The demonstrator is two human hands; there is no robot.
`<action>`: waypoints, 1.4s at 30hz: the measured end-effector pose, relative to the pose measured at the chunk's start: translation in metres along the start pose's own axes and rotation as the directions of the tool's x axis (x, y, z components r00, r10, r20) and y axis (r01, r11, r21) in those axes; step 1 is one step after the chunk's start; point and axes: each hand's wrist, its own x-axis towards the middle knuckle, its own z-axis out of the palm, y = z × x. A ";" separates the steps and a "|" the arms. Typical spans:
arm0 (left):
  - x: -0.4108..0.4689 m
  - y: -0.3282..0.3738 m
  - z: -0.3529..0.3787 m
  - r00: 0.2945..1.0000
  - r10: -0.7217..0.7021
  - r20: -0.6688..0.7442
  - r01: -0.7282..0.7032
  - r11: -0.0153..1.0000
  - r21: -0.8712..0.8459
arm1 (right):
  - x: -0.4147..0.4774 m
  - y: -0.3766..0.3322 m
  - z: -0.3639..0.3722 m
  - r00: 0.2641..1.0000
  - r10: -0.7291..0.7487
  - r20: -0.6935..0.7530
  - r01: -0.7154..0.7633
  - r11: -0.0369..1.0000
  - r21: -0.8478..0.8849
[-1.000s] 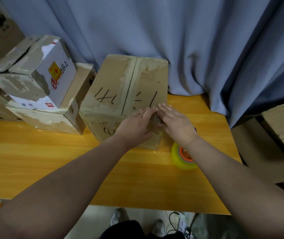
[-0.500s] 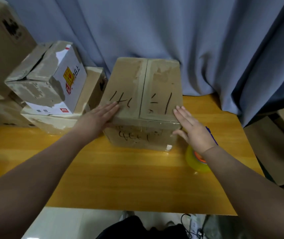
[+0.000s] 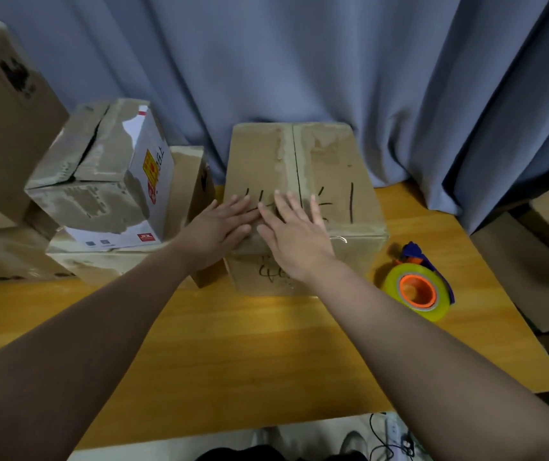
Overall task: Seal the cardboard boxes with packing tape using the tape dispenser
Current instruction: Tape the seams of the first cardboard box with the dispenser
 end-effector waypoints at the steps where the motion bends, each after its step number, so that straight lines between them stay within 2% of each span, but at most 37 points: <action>1: -0.001 -0.005 0.001 1.000 0.031 0.006 -0.031 0.999 0.022 | 0.005 -0.001 0.005 1.000 0.007 0.013 -0.006 1.000 -0.023; 7: -0.005 -0.024 0.011 0.991 0.135 0.007 -0.134 0.973 0.190 | 0.003 0.002 0.023 1.000 -0.028 -0.008 0.025 0.967 -0.253; 10: -0.005 -0.025 0.013 0.991 0.130 0.020 -0.130 0.960 0.249 | 0.004 -0.002 0.025 1.000 -0.013 -0.011 0.009 0.947 -0.321; 13: -0.007 -0.016 0.008 0.994 0.104 0.036 -0.110 0.927 0.358 | -0.001 0.005 0.017 0.998 -0.054 0.023 0.059 0.935 -0.349; 15: -0.007 -0.001 0.004 0.996 0.082 0.017 -0.082 0.918 0.387 | -0.007 0.023 0.004 1.000 -0.002 -0.018 -0.004 0.950 -0.313; 18: 0.012 0.031 0.004 0.995 0.097 -0.037 -0.079 0.937 0.339 | -0.015 0.065 -0.015 0.984 0.156 -0.090 -0.173 0.959 -0.226; 24: 0.066 0.083 0.027 0.994 0.099 0.046 -0.108 0.960 0.257 | -0.029 0.093 0.003 0.943 0.326 -0.060 -0.328 0.894 -0.306; 29: 0.064 0.080 0.035 0.991 0.105 0.079 -0.129 0.901 0.414 | -0.033 0.103 0.017 0.976 0.201 -0.082 -0.216 0.935 -0.282; 35: 0.064 0.084 0.033 0.992 0.072 0.107 -0.112 0.887 0.447 | -0.045 0.118 0.018 0.995 -0.032 -0.096 -0.008 0.924 -0.383; 37: 0.063 0.084 0.032 0.992 0.056 0.112 -0.100 0.894 0.437 | -0.048 0.128 0.008 0.991 -0.076 -0.107 0.049 0.970 -0.237; 39: 0.063 0.085 0.030 0.992 0.043 0.116 -0.090 0.895 0.437 | -0.050 0.146 0.003 0.992 -0.032 -0.118 0.044 0.994 0.097; 41: 0.063 0.086 0.029 0.993 0.035 0.114 -0.080 0.903 0.422 | -0.055 0.160 0.010 0.997 0.014 -0.073 0.019 0.905 0.425; 42: 0.062 0.087 0.029 0.994 0.034 0.107 -0.075 0.907 0.414 | -0.057 0.162 0.016 0.996 0.012 -0.086 0.032 0.869 0.493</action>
